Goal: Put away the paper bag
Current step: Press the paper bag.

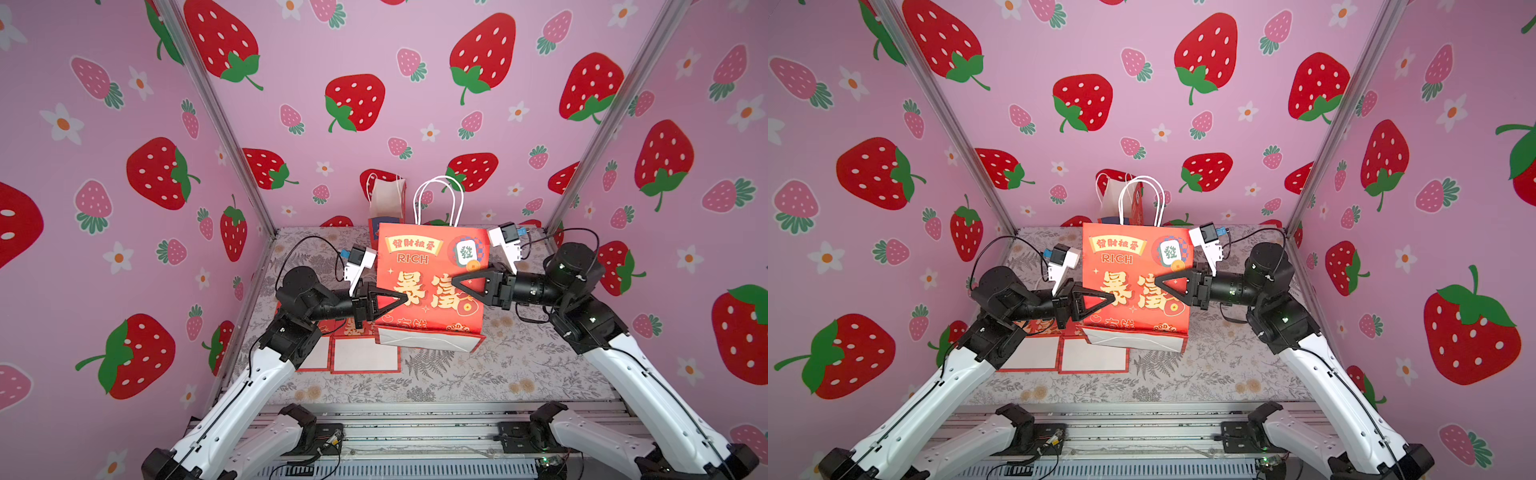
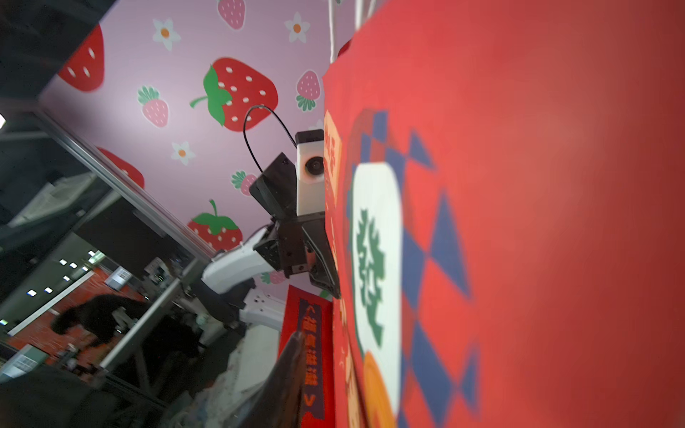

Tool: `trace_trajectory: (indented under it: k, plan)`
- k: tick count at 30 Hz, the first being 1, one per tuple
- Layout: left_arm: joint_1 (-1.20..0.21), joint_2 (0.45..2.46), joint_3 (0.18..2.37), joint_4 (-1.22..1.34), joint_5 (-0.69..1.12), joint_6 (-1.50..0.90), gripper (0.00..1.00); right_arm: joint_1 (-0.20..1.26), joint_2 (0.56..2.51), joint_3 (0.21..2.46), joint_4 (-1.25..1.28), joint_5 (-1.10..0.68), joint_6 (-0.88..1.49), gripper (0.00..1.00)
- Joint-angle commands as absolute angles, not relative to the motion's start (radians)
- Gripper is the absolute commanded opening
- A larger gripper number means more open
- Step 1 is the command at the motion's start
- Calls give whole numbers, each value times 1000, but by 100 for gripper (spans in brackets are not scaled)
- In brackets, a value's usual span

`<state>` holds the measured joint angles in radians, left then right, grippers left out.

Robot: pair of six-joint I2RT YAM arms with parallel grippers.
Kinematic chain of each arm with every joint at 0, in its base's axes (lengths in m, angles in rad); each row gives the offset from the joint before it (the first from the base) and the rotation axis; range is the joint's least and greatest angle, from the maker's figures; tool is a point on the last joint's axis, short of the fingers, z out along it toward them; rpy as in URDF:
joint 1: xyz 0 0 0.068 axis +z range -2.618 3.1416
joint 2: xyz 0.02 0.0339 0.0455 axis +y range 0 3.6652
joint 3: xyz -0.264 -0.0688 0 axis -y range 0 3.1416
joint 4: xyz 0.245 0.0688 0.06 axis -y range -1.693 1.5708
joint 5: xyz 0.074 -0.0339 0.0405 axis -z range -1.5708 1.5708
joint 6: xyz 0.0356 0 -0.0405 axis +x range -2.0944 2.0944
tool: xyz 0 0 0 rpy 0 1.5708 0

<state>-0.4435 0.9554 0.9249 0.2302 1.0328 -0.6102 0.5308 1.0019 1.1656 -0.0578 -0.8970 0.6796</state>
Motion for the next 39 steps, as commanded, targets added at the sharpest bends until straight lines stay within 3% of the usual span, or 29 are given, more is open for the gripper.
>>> trace_trajectory:
  k: [1,5,9,10,12,14,17,25,27,32,39]
  plan:
    - [-446,956,963,251,1009,-603,0,534,979,1131,-43,-901,677,43]
    - [-446,970,962,282,1012,-623,0,544,993,1114,-2,-909,697,42]
    - [-448,981,959,295,1039,-629,0,548,1002,1121,1,-892,693,15]
    - [-449,980,957,293,1043,-627,4,548,998,1123,1,-881,693,10]
    - [-448,965,956,274,1035,-607,27,546,993,1134,-14,-857,686,0]
    - [-448,926,957,219,975,-556,56,539,986,1146,-31,-846,684,0]
    - [-447,837,966,69,799,-455,76,509,969,1163,-77,-834,669,0]
    - [-419,746,930,64,762,-420,91,459,941,1256,-311,-715,547,0]
    - [-419,762,926,78,783,-419,100,454,937,1278,-332,-685,543,0]
    - [-420,828,920,115,808,-430,99,451,941,1304,-313,-663,580,0]
    - [-422,892,910,129,819,-424,99,451,1026,1340,-234,-842,677,0]
